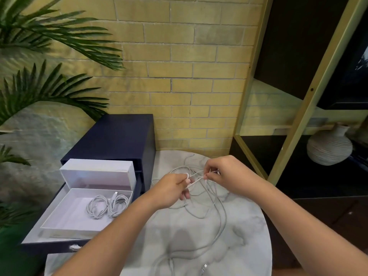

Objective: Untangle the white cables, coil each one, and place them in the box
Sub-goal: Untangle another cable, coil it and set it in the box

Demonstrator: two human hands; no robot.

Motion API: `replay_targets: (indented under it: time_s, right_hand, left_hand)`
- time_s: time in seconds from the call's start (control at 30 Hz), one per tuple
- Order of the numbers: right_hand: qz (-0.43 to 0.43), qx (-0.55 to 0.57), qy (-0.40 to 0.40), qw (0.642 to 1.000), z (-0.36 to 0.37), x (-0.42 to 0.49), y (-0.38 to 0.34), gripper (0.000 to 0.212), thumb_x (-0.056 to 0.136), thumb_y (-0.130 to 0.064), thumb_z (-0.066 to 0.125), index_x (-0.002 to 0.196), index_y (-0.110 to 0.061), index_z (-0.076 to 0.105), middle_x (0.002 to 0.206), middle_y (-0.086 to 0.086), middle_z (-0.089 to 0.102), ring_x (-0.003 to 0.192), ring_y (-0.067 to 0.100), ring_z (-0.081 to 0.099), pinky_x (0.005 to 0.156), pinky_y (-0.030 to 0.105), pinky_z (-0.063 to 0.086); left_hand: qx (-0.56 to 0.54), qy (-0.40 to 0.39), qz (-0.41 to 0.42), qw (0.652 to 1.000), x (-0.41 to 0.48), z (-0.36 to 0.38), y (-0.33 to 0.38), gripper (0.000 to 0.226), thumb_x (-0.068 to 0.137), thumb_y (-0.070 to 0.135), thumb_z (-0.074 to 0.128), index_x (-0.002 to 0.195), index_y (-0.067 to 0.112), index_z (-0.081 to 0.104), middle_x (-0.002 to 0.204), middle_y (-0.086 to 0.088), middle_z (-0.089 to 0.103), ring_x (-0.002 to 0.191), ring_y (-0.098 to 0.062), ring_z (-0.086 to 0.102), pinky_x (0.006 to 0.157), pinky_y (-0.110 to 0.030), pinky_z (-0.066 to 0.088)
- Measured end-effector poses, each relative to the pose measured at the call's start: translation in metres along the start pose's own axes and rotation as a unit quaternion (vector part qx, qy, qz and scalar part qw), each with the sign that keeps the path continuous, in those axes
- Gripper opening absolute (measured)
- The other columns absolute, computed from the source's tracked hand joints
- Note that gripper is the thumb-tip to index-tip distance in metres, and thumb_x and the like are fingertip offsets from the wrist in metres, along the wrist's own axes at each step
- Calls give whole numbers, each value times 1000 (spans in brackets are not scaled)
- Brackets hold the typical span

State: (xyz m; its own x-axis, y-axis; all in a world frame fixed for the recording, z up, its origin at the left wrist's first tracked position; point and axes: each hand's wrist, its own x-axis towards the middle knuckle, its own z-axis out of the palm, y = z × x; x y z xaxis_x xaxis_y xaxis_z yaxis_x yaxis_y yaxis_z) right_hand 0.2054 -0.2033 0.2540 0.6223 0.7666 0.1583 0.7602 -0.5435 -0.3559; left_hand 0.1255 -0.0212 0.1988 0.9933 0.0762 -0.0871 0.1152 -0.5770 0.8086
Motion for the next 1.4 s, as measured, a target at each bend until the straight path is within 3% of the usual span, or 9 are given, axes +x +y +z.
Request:
replay_targets:
  time_s: [0.27,0.4,0.53,0.67,0.8,0.9,1.1,1.27,1.4]
  right_hand:
    - [21,21,116,993,1,9,20,16,87,-34,65,80,-20,63,75,-9,60,71,8,54,62,28,45]
    - [44,68,155,985,10,8,36,9,95,-24,55,88,-24,61,75,-13,57,74,3,53,63,23,42]
    - [106,78,91,987,24,5,47,20,98,-31,48,96,-21,66,72,-7,60,70,13,59,67,34,50]
    - [125,51,8,991,47,4,42,24,100,-29,44,104,-21,66,74,-10,57,72,13,56,66,29,44]
    - [97,6,-52,994,63,2,27,24,100,-22,44,118,-22,60,112,-3,66,86,13,61,77,31,51]
    - [54,-27,-108,992,67,-3,12,34,99,-21,47,132,-26,47,119,0,65,88,15,59,76,33,48]
    - [4,-115,-140,983,67,-12,-11,55,93,-14,56,139,-27,29,98,-3,69,73,15,52,57,30,39]
    - [-16,-192,-132,972,52,-8,-13,39,91,-13,59,127,-21,47,106,-3,68,96,21,61,65,34,47]
    - [-16,-236,-138,962,37,-8,-12,30,92,-16,60,122,-18,55,111,5,65,99,24,62,78,37,51]
  left_hand:
    - [-21,14,16,1000,-12,-6,22,42,101,41,36,81,21,67,64,11,46,56,-1,44,63,-21,36]
    - [-167,44,11,985,-11,-9,28,40,103,35,35,80,16,61,56,10,31,48,-6,28,49,-19,28]
    - [-319,42,19,947,-10,-11,40,37,104,27,33,84,9,58,52,8,27,47,-7,22,46,-20,23]
    - [-417,24,30,908,-8,-11,52,36,104,25,32,98,3,61,55,6,30,48,-8,26,48,-21,27]
    - [-443,23,39,896,-5,-5,57,33,104,13,33,125,1,55,68,4,55,57,-8,40,59,-23,35]
    - [-404,60,49,911,1,-3,56,36,104,8,33,138,6,42,92,3,72,69,-7,58,69,-19,48]
    - [-234,136,87,959,7,-3,44,45,104,15,35,149,15,28,110,16,67,101,-2,66,96,-21,48]
    - [-10,128,72,989,13,2,14,37,104,20,34,141,19,38,121,8,64,96,-5,66,78,-13,47]
    - [72,92,33,993,14,1,-6,29,101,39,33,125,44,49,89,5,63,75,-12,51,68,-25,40]
